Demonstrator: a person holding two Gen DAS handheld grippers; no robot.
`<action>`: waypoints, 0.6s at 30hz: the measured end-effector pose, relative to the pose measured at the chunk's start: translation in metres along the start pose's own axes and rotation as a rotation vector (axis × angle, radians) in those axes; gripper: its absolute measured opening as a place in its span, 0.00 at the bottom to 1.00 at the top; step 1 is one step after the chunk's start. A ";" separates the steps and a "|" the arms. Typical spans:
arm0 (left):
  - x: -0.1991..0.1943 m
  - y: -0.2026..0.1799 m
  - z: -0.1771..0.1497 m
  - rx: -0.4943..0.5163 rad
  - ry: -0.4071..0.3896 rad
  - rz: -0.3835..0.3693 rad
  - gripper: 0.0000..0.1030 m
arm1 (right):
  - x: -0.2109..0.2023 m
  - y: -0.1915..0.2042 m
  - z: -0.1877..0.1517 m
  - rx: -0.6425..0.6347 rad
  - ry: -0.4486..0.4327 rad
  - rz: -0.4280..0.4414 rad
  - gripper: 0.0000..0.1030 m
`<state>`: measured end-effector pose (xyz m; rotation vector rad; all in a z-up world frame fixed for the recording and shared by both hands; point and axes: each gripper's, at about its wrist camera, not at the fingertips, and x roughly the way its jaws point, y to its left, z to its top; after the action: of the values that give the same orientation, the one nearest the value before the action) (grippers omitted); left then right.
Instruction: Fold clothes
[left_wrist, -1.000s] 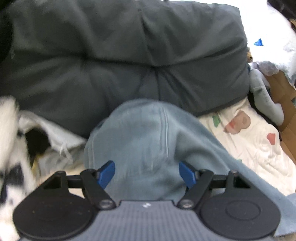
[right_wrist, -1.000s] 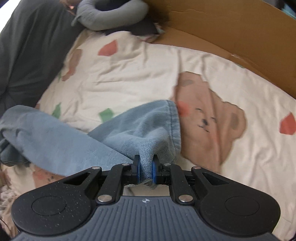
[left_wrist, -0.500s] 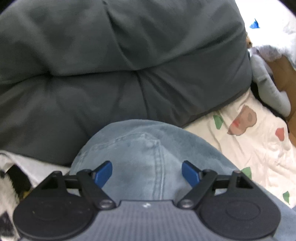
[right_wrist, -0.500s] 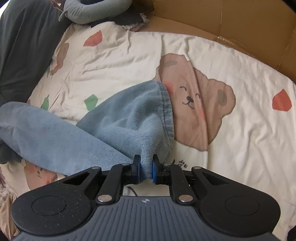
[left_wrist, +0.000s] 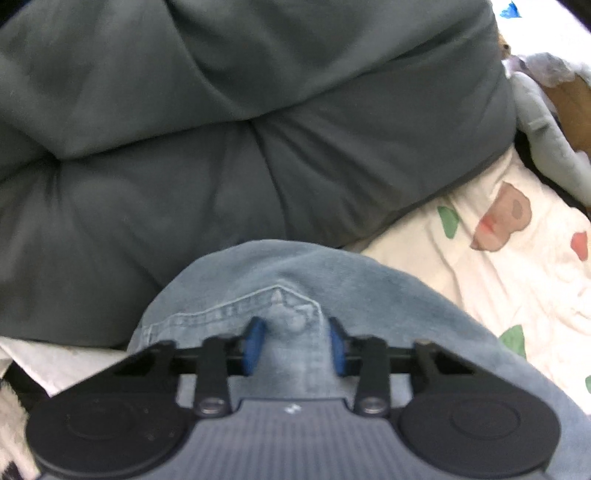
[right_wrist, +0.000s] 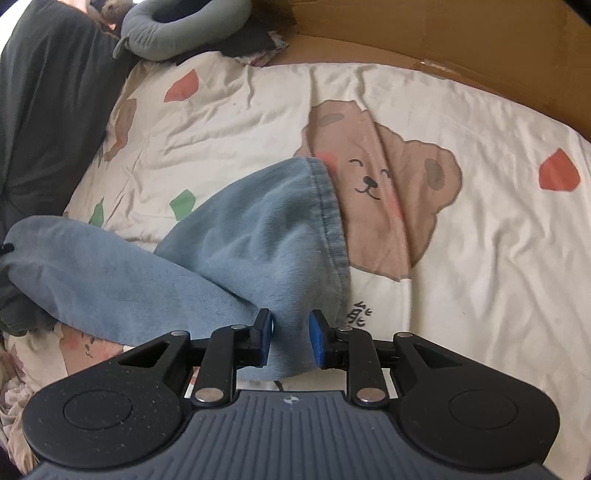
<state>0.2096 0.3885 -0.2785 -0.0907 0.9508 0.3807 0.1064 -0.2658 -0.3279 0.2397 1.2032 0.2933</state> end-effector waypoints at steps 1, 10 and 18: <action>-0.003 -0.002 0.000 0.007 -0.005 0.000 0.23 | 0.000 -0.002 0.000 0.008 -0.003 0.003 0.26; -0.048 0.006 -0.013 -0.016 -0.016 -0.041 0.06 | 0.000 0.006 0.005 -0.008 -0.028 0.025 0.27; -0.087 0.015 -0.049 -0.033 0.043 -0.069 0.03 | 0.002 0.015 0.008 -0.030 -0.048 0.055 0.30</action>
<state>0.1208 0.3660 -0.2354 -0.1619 0.9817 0.3317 0.1135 -0.2513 -0.3218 0.2522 1.1453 0.3515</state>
